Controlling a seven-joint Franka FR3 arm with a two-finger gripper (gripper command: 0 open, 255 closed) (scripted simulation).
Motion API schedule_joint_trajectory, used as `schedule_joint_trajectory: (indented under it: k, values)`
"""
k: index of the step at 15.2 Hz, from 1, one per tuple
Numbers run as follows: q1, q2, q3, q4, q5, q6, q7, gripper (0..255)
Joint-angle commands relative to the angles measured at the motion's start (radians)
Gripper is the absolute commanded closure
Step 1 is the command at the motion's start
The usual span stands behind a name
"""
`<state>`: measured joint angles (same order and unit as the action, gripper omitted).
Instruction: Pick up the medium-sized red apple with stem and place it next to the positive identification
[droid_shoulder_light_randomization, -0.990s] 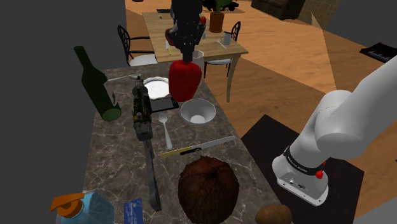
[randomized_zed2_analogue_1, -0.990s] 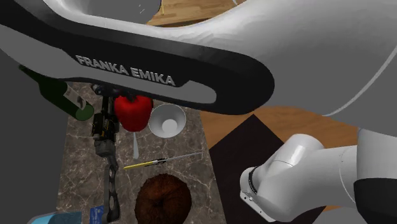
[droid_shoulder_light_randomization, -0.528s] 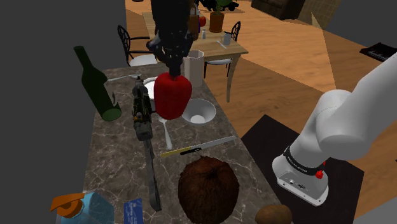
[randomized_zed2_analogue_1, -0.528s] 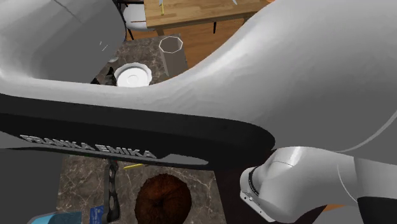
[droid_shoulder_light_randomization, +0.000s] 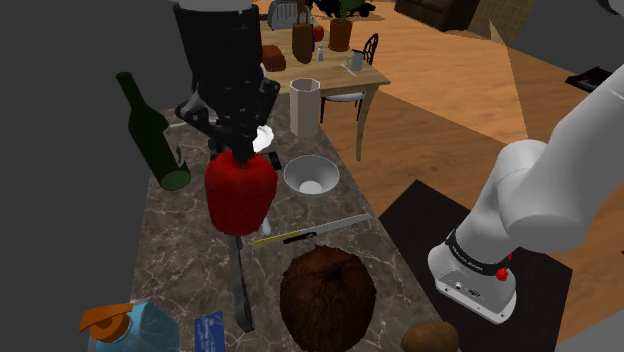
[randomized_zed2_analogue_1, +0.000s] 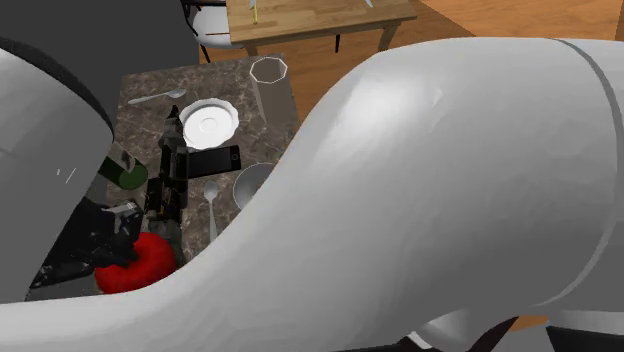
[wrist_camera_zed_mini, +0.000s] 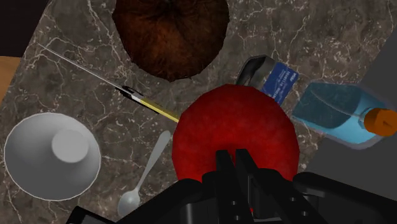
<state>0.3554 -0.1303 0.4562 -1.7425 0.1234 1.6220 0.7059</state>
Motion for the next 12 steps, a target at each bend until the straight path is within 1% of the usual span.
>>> schedule_joint_trajectory:
  k: [1, 7, 10, 12]
  values:
    - [0.021, 0.032, 0.033, 0.035, -0.01, 0.0, 0.058, 255]
    - [0.099, 0.173, 0.129, 0.178, -0.082, -0.009, 0.239, 255]
    - [0.156, 0.264, 0.168, 0.273, -0.138, -0.025, 0.332, 255]
    - [0.204, 0.333, 0.188, 0.348, -0.182, -0.042, 0.393, 255]
